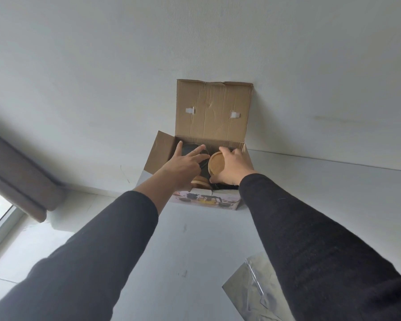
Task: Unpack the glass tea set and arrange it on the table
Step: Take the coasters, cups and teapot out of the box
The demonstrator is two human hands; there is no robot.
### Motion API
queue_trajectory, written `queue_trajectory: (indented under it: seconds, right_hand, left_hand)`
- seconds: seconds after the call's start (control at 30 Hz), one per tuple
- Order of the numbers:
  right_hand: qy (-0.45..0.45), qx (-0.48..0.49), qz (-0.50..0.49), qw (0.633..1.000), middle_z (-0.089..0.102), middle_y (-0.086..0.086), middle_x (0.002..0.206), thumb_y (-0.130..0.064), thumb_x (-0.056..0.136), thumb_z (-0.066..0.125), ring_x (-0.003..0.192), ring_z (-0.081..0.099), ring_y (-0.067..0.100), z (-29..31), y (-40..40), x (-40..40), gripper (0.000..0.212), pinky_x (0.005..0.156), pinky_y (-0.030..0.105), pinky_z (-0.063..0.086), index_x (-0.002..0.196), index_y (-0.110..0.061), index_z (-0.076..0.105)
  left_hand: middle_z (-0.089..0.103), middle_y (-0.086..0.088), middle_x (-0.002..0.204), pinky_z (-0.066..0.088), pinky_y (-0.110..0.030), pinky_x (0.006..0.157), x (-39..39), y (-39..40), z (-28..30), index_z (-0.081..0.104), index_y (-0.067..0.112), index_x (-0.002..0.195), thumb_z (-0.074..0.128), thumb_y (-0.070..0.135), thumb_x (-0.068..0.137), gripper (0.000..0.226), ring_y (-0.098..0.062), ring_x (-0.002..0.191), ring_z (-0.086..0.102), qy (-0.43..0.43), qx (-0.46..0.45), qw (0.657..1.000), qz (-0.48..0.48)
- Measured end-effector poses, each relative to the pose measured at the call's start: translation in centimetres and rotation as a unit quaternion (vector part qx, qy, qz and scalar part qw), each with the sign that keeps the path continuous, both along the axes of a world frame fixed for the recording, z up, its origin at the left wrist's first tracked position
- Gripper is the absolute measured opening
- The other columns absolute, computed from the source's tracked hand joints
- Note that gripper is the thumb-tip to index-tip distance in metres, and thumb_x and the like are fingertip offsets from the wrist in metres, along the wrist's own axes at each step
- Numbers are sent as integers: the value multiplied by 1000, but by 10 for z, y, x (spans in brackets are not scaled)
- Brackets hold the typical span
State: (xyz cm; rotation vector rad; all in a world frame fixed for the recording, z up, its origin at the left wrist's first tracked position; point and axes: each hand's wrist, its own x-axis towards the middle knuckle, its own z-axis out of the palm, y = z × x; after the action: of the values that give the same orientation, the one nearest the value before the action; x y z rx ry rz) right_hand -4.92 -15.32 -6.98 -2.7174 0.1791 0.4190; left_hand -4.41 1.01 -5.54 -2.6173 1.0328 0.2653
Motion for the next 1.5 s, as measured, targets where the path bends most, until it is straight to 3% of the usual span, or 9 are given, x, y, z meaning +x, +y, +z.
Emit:
queue_trajectory:
  seconds: [0.17, 0.27, 0.33, 0.4, 0.43, 0.7, 1.0, 1.27, 1.5]
  right_hand:
    - [-25, 15, -14, 999, 28, 12, 145, -49, 64, 78, 130, 36, 34, 18, 2, -6, 103, 102, 46, 41, 146, -29, 20]
    - [-54, 7, -22, 998, 29, 13, 143, -45, 66, 78, 129, 33, 33, 39, 2, -12, 101, 101, 46, 41, 146, -27, 20]
    - [-69, -2, -35, 997, 29, 14, 142, -44, 67, 77, 129, 32, 33, 54, 0, -19, 101, 100, 45, 41, 147, -26, 19]
    - [-78, -11, -45, 996, 30, 14, 141, -43, 67, 77, 128, 31, 33, 68, -6, -28, 101, 98, 43, 40, 147, -24, 19]
    - [-81, -14, -51, 995, 30, 14, 140, -43, 67, 78, 128, 31, 33, 77, -10, -34, 102, 98, 43, 40, 147, -24, 19]
    - [-101, -19, -121, 987, 30, 11, 133, -38, 63, 78, 128, 29, 30, 110, -61, -84, 100, 96, 44, 41, 144, -24, 22]
    - [-76, -48, -196, 976, 30, 10, 131, -36, 65, 78, 127, 28, 28, 93, -178, -114, 95, 89, 39, 39, 142, -22, 24]
    - [-7, -45, -216, 975, 30, 12, 133, -37, 64, 79, 125, 29, 30, 13, -328, -95, 97, 95, 40, 41, 142, -22, 23]
    - [26, -21, -180, 983, 29, 11, 134, -39, 65, 77, 127, 27, 30, -53, -389, -68, 96, 100, 41, 40, 143, -21, 22]
  left_hand:
    - [25, 6, 155, 3, -61, 114, -4, 14, 12, 65, 16, 113, 52, 37, 93, 32, -15, 148, -1, 17, -23, 999, 15]
    - [47, 1, 139, 21, -49, 114, -7, 21, 22, 53, 16, 123, 43, 32, 96, 33, -19, 140, 30, 19, -76, 996, 40]
    - [60, -4, 112, 42, -36, 92, -10, 23, 34, 49, 13, 120, 41, 26, 97, 28, -22, 106, 56, 55, -154, 983, 88]
    - [59, -5, 93, 43, -27, 63, -13, 19, 47, 46, 9, 118, 37, 22, 99, 24, -20, 77, 56, 115, -238, 952, 152]
    - [58, -6, 92, 42, -25, 57, -13, 16, 53, 45, 9, 119, 34, 21, 100, 24, -19, 74, 55, 131, -271, 938, 173]
    - [49, -21, 133, 41, -39, 93, -20, -45, 75, 34, 3, 141, 24, 15, 102, 42, -35, 118, 50, 142, -415, 871, 223]
    - [47, -24, 134, 37, -37, 95, -25, -186, 50, 37, -2, 134, 27, 9, 98, 39, -37, 122, 46, 179, -432, 854, 230]
    - [34, -21, 145, 39, -39, 94, -22, -335, -37, 21, 7, 148, 31, 10, 98, 51, -37, 127, 41, 265, -393, 820, 321]
    - [28, -23, 147, 37, -41, 101, -8, -385, -90, 14, 10, 151, 34, 6, 95, 59, -38, 131, 36, 267, -374, 797, 392]
